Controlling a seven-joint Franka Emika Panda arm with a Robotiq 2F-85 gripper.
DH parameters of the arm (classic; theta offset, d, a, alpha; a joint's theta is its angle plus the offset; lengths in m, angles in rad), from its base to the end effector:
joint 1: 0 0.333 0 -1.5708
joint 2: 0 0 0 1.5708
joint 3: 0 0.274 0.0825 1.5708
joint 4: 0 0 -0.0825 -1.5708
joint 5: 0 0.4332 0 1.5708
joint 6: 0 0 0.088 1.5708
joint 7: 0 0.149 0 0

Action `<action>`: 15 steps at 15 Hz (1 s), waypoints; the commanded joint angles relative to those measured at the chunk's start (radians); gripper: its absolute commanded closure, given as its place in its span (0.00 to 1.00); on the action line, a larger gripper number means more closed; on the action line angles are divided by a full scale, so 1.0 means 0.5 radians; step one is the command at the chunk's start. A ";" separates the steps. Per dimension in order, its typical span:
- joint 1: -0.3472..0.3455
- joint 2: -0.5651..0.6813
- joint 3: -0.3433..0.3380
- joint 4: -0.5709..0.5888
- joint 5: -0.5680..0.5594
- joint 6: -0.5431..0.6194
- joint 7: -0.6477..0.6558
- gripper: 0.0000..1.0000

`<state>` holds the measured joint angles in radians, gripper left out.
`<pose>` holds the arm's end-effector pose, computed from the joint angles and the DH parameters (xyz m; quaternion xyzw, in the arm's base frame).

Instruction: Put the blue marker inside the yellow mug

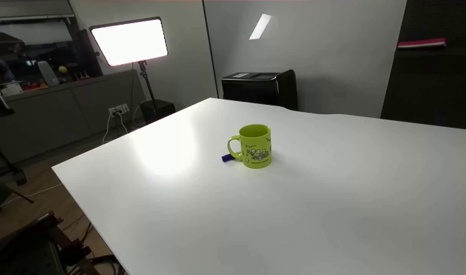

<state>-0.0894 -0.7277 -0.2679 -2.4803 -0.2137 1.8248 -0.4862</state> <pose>0.3905 -0.1650 0.4418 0.9924 0.1185 0.0209 0.0255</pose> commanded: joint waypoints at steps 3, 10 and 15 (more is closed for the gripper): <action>0.092 -0.020 -0.089 -0.038 0.045 -0.046 -0.234 0.00; 0.010 0.002 -0.006 -0.020 -0.002 -0.002 -0.003 0.00; -0.036 -0.042 0.052 -0.131 -0.060 0.152 0.079 0.00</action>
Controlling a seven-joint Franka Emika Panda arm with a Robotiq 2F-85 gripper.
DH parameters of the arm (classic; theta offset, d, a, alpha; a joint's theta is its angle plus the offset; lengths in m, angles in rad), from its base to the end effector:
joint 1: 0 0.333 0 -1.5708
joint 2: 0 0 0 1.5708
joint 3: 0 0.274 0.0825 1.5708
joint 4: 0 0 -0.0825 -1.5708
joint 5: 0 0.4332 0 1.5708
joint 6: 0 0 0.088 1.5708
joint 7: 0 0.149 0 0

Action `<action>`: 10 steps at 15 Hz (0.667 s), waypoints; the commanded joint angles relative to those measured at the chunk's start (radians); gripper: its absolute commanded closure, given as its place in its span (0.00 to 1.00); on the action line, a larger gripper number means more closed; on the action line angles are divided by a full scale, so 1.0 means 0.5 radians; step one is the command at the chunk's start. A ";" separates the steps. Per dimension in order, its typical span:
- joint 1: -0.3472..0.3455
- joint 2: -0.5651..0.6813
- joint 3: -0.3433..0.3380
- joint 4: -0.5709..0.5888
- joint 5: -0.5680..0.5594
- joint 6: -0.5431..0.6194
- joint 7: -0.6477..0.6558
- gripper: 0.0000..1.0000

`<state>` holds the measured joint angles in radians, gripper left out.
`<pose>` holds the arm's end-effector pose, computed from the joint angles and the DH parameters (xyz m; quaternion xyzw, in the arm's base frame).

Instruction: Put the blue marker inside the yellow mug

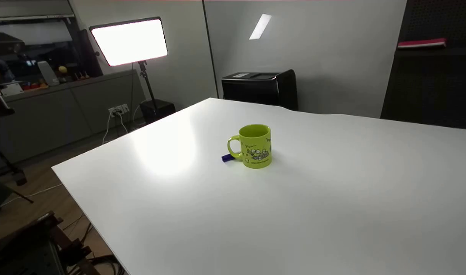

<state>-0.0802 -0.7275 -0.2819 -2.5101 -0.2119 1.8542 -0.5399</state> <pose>0.3909 -0.1631 0.4276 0.9887 0.1472 0.0218 0.0200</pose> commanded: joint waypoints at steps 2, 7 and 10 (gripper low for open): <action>-0.075 -0.053 0.128 -0.140 -0.069 0.155 0.295 0.00; -0.106 -0.020 0.262 -0.277 -0.023 0.316 0.654 0.00; -0.103 0.004 0.346 -0.335 0.047 0.366 0.898 0.00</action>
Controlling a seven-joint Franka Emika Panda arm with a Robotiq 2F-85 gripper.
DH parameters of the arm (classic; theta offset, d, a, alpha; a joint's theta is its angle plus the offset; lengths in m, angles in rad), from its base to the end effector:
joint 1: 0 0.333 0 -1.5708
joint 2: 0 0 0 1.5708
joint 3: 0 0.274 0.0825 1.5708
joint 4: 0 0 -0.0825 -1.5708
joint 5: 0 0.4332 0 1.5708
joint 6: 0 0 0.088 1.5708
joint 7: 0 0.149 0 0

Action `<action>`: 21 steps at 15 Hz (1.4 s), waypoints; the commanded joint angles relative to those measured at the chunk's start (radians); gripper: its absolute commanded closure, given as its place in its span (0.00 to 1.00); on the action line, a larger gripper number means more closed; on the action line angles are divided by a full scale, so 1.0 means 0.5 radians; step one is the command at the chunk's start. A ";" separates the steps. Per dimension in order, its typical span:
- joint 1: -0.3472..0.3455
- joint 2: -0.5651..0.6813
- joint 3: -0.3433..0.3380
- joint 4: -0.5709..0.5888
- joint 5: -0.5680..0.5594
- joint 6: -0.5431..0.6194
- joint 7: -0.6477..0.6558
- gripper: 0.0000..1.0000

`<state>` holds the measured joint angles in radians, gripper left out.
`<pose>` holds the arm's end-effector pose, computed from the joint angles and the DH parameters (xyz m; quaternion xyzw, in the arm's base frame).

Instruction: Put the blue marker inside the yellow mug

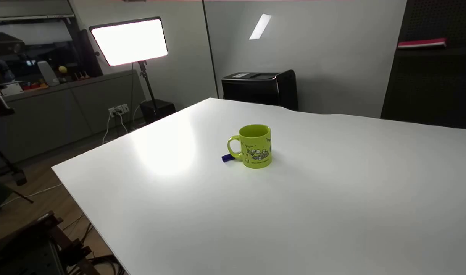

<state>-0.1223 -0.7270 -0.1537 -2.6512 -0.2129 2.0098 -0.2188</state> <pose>0.3984 -0.1223 0.3764 0.9976 0.0299 0.0299 0.0554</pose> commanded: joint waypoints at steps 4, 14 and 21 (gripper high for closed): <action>-0.012 0.071 0.224 -0.091 0.183 0.078 0.613 0.00; -0.025 0.572 0.577 -0.070 0.322 0.701 1.311 0.00; 0.000 0.956 0.737 0.102 0.235 0.854 1.724 0.00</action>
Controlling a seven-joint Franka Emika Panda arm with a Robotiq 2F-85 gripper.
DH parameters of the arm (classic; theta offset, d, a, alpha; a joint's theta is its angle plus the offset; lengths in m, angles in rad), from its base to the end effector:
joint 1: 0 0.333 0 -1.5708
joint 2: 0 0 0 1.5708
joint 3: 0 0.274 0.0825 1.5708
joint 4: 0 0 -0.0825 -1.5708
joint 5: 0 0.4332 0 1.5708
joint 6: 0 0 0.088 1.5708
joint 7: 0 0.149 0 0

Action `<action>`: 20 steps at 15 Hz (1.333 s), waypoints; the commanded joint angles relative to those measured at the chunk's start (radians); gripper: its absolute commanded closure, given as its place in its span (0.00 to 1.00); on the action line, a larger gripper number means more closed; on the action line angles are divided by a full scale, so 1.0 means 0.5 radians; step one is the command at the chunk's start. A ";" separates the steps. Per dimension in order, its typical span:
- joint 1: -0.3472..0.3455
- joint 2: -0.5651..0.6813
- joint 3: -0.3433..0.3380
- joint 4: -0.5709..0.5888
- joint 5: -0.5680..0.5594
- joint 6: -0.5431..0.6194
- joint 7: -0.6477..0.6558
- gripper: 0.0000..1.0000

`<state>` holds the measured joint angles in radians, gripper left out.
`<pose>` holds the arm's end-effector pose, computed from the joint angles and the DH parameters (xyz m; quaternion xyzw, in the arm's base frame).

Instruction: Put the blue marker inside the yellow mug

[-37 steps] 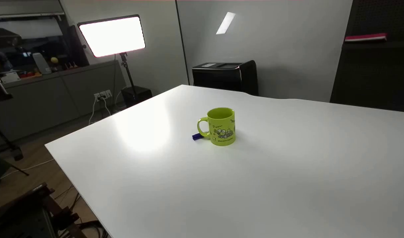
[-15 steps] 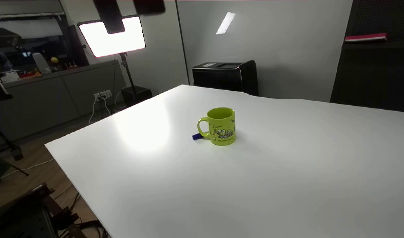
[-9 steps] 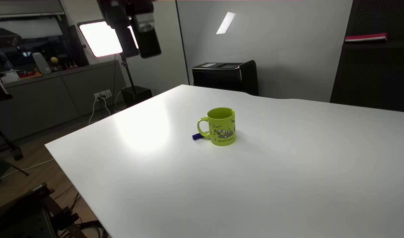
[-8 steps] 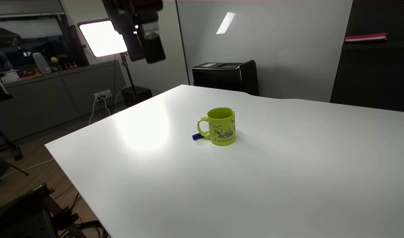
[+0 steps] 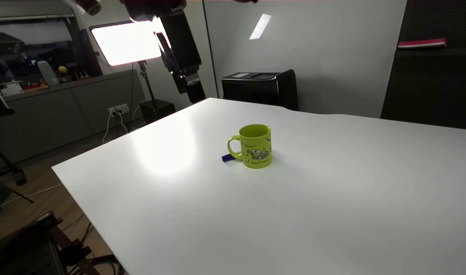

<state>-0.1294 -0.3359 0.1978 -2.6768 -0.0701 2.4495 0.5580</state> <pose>0.4588 0.0182 0.2355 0.9725 -0.2202 0.0650 0.0382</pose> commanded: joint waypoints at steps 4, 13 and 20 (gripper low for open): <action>0.066 0.149 -0.027 0.103 -0.036 -0.004 0.091 0.00; 0.067 0.162 -0.028 0.117 -0.038 -0.004 0.100 0.00; 0.063 0.291 0.013 0.094 -0.163 -0.090 0.233 0.00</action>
<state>-0.1139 -0.2491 0.2065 -2.6414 -0.1049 2.4262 0.6076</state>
